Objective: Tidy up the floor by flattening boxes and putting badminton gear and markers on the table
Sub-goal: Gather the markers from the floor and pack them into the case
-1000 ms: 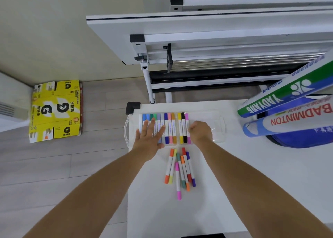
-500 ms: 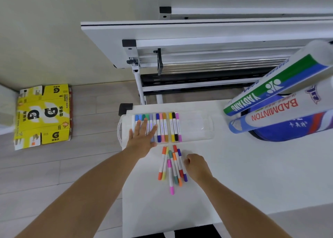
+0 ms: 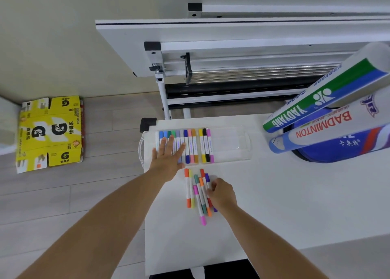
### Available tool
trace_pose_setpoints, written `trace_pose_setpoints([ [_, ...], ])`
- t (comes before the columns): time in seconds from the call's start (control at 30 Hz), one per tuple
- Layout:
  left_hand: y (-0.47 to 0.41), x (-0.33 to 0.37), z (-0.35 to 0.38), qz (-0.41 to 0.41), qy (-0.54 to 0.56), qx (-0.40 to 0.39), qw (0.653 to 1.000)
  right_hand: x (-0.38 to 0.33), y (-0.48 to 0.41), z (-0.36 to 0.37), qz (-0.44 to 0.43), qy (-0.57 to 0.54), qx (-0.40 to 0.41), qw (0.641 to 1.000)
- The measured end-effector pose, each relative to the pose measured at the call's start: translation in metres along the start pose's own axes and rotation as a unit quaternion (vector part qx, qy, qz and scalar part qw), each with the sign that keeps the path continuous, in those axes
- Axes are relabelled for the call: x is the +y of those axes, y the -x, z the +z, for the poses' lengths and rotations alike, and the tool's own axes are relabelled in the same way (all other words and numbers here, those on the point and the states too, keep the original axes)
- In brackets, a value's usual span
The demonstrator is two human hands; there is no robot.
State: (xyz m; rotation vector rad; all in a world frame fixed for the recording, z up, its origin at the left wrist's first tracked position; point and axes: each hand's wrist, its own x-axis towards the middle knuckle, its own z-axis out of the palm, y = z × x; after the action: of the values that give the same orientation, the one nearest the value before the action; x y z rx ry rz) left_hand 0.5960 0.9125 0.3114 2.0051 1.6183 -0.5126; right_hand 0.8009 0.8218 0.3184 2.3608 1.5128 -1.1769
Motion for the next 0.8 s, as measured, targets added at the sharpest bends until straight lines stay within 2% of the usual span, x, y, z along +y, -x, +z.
trace_pose_setpoints([
  [0.2, -0.001, -0.002, 0.001, 0.003, 0.003, -0.004, 1.0, 0.0, 0.0, -0.009, -0.019, -0.039, 0.018, 0.999],
  [0.47, -0.002, -0.002, 0.002, 0.002, 0.001, -0.004, 1.0, -0.018, -0.036, -0.07, -0.059, -0.109, 0.073, 0.99],
  [0.8, -0.005, -0.003, 0.006, 0.004, -0.008, 0.0, 1.0, -0.053, -0.094, -0.082, -0.031, -0.085, 0.068, 0.994],
])
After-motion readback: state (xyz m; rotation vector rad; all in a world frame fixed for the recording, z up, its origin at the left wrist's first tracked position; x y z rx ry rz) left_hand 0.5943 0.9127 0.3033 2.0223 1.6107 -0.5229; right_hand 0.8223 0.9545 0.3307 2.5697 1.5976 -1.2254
